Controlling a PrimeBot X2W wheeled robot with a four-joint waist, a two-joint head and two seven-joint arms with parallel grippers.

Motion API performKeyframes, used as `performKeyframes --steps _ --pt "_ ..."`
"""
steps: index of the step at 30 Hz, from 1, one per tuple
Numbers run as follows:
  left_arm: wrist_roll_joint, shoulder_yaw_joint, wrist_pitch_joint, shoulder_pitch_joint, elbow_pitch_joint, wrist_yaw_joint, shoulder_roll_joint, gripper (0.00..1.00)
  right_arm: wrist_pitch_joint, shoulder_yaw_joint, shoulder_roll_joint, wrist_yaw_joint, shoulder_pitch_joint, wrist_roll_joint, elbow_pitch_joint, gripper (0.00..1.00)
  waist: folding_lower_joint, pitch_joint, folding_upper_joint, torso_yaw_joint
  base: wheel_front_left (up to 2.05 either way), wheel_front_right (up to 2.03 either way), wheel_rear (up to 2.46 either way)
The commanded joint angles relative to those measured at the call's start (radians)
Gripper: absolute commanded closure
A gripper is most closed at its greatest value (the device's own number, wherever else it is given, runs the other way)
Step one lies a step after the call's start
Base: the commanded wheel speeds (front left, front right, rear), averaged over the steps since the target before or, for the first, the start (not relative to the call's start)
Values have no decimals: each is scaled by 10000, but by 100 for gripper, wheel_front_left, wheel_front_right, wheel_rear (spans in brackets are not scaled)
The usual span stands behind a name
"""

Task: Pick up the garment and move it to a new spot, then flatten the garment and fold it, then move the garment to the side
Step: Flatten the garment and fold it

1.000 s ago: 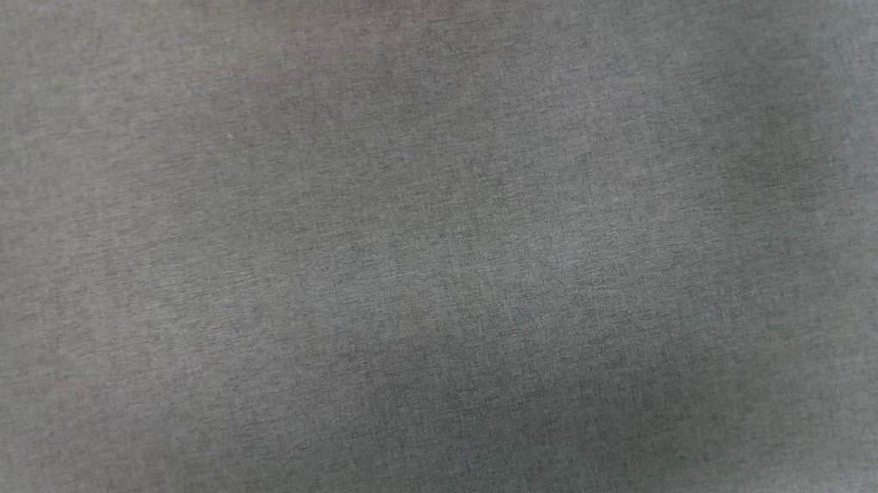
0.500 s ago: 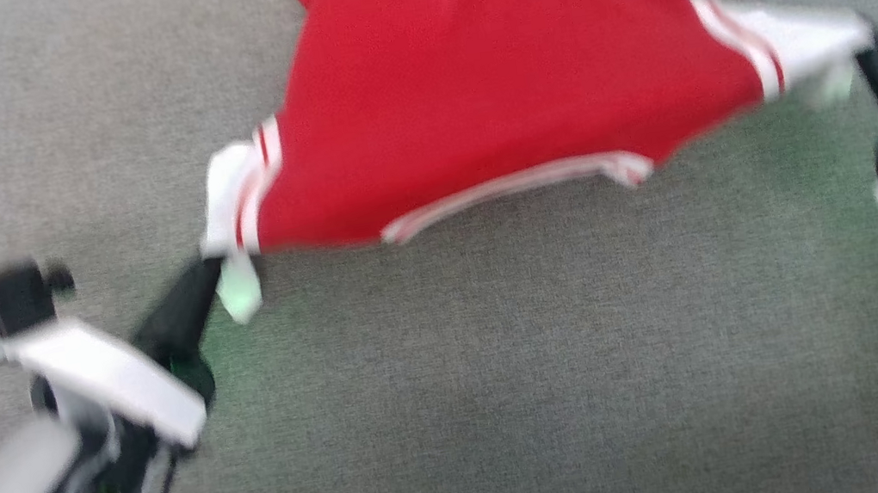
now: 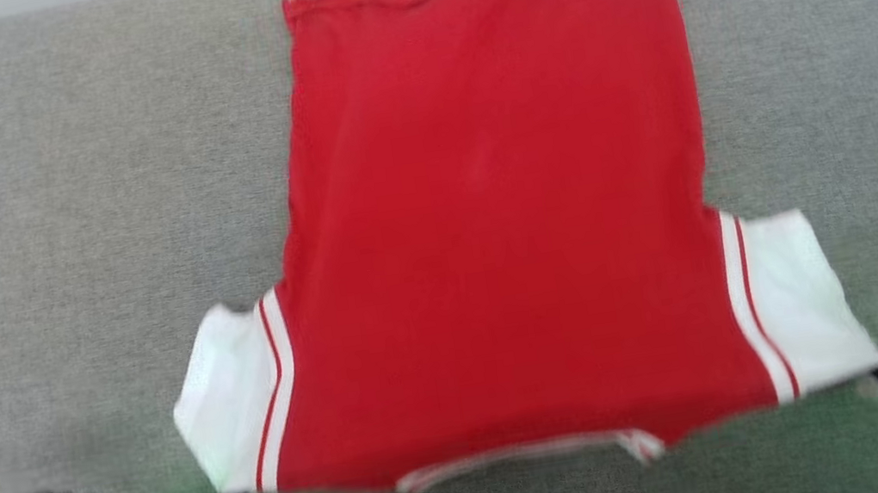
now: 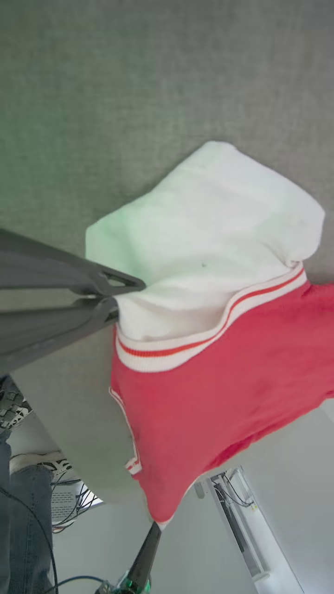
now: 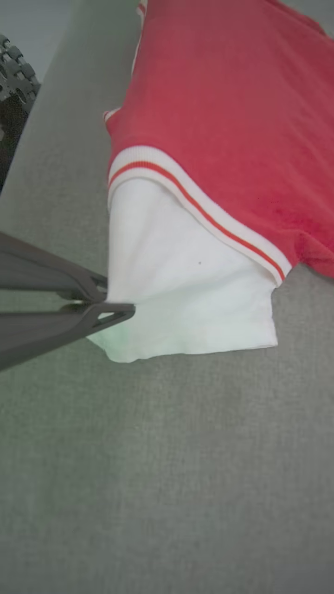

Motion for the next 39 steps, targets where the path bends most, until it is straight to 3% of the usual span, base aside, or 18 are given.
performKeyframes --steps 1,5,8,15,21,22,23,28,33,39 --pt "-7 104 -47 275 -191 25 104 100 240 -147 95 -26 340 93 -319 100 0 13 0 36 0 0 0" --pt "150 362 -46 877 -521 25 329 100 756 -484 328 -26 1064 234 -1049 100 0 44 0 128 0 0 0" --pt "258 623 -47 945 -553 25 38 100 730 -486 509 -26 923 295 -1059 100 0 57 0 173 0 0 0" --pt "365 317 22 362 207 17 -910 100 765 362 339 -22 183 321 492 100 0 137 0 211 0 0 0" --pt "407 135 2 111 501 19 -1262 100 351 769 128 -19 7 43 1175 100 0 228 0 265 0 0 0" --pt "421 97 -4 107 468 19 -1290 100 280 806 37 -19 28 -28 1171 64 0 243 0 290 0 0 0" --pt "434 70 -10 116 429 19 -1296 100 217 776 -5 -19 62 -78 1137 0 0 250 0 310 0 0 0" --pt "655 -12 -31 -2 154 19 -1309 100 600 111 -81 -18 -57 33 375 0 0 343 0 564 0 0 0" --pt "939 -130 -40 -304 -216 19 -1429 100 1311 -952 -431 -16 -1493 56 -454 0 0 656 0 988 0 0 0" --pt "1337 -422 -29 -1060 -538 19 -1654 100 1676 -976 -814 -16 -5381 -569 1185 0 0 1467 0 1596 0 0 0"
